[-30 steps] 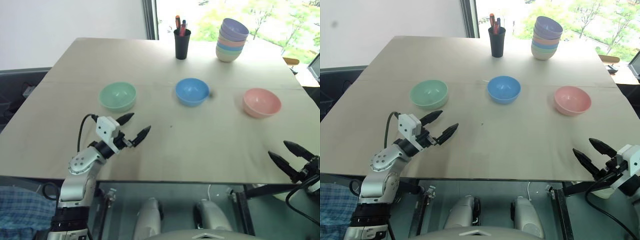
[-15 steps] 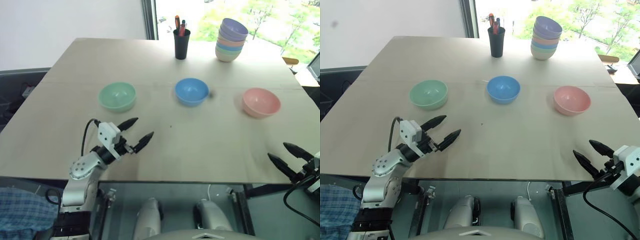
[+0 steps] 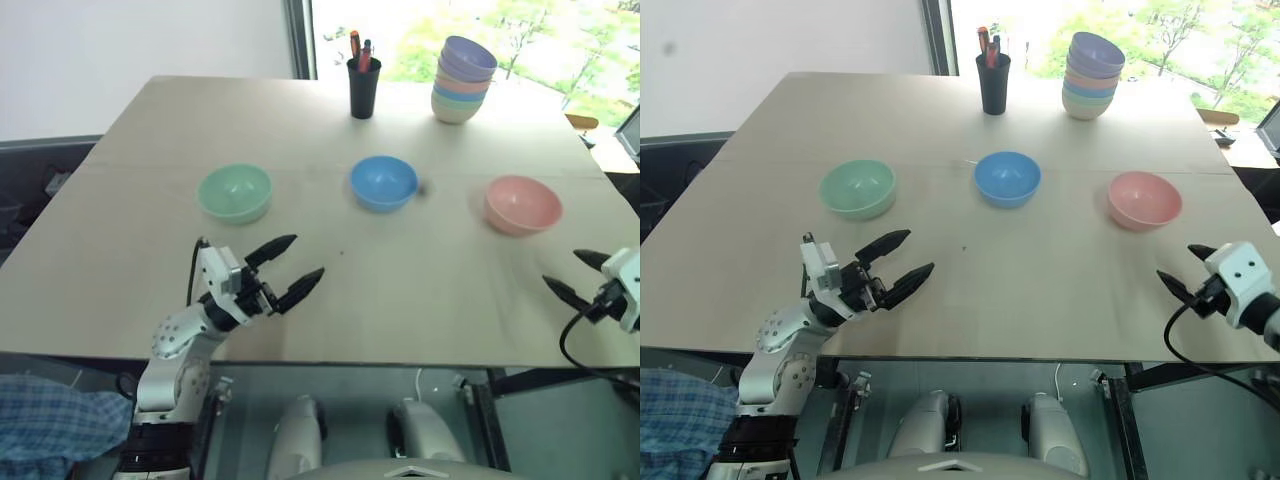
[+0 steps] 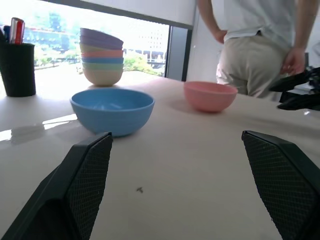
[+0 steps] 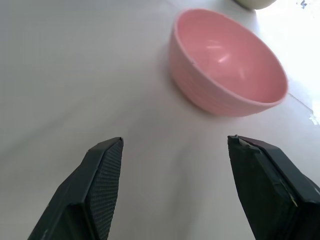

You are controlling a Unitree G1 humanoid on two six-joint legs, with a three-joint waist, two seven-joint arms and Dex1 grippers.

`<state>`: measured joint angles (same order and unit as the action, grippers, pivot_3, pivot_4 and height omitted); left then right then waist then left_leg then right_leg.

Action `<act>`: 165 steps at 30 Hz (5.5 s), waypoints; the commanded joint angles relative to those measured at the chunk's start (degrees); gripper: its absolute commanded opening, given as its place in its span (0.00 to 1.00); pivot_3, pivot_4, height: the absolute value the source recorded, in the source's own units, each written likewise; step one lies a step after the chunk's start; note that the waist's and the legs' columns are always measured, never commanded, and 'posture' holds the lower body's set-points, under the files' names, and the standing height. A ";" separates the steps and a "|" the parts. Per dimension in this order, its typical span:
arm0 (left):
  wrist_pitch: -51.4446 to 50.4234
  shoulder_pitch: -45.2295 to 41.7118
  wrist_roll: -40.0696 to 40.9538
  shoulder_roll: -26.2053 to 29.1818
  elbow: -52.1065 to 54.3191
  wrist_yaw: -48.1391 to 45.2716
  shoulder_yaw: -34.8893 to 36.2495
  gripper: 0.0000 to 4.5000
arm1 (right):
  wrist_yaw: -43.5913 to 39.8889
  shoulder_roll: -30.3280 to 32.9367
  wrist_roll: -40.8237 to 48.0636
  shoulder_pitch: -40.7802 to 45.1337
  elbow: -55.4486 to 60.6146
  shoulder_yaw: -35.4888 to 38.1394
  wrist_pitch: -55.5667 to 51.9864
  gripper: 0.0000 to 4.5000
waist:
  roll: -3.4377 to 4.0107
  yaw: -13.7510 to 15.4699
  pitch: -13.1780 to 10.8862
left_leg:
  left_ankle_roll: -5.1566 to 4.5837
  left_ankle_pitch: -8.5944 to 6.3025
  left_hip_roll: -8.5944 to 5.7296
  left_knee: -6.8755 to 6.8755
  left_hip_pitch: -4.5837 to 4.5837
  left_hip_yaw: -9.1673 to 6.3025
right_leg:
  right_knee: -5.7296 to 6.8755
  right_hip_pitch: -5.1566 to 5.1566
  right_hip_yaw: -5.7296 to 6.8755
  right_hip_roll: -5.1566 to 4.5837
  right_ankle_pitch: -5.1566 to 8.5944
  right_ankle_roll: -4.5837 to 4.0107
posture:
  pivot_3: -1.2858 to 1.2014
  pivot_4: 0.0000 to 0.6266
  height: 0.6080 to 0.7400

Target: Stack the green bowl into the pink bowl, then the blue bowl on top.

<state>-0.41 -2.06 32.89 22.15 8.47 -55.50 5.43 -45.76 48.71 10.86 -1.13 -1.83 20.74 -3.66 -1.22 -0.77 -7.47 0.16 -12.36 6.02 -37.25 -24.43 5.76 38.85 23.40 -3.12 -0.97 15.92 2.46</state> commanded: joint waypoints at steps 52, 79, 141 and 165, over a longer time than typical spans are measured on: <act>-3.75 -6.74 -0.38 -2.92 7.78 4.58 -4.49 0.98 | -16.89 -5.96 -16.17 39.69 -18.44 -31.33 6.81 0.01 | 0.40 -0.12 -0.30 | 0.02 0.01 0.05 0.02 -0.03 0.04 | 0.03 0.06 -0.02 0.04 -0.01 0.01 | 0.52 0.24 1.00; -2.46 -5.61 -1.60 0.10 6.05 3.56 -2.42 0.98 | -17.44 -14.39 -34.28 35.17 18.98 -49.87 -13.01 0.66 | 0.43 0.17 -0.37 | 0.02 0.01 0.06 -0.11 -0.23 -0.05 | 0.03 0.17 0.12 0.04 0.00 -0.01 | 0.52 0.24 1.00; -22.75 -24.34 -39.36 18.56 -16.34 23.10 -8.40 0.98 | -5.43 -0.44 27.54 23.41 42.90 -5.27 -42.29 0.99 | -0.15 0.19 -0.79 | 0.00 0.00 0.04 0.01 -0.29 -0.15 | 0.01 0.20 0.20 0.01 -0.01 0.00 | 0.52 0.24 1.00; -15.42 -28.97 -39.63 15.67 -20.16 23.31 -8.74 0.01 | -2.64 1.73 29.31 22.44 42.37 -6.71 -39.67 1.00 | -0.16 0.57 -0.79 | 0.00 0.00 0.03 -0.05 -0.28 -0.16 | 0.06 0.17 0.20 0.00 -0.01 0.00 | 0.52 0.24 1.00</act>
<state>-18.62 -28.89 -7.23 38.28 -12.18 -31.99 -3.40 -48.74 49.67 39.82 21.34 39.91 13.43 -44.56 -1.38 -0.20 -8.26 0.17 -12.36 6.05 -37.31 -24.73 5.58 38.90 23.57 -2.90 -0.97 15.91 2.46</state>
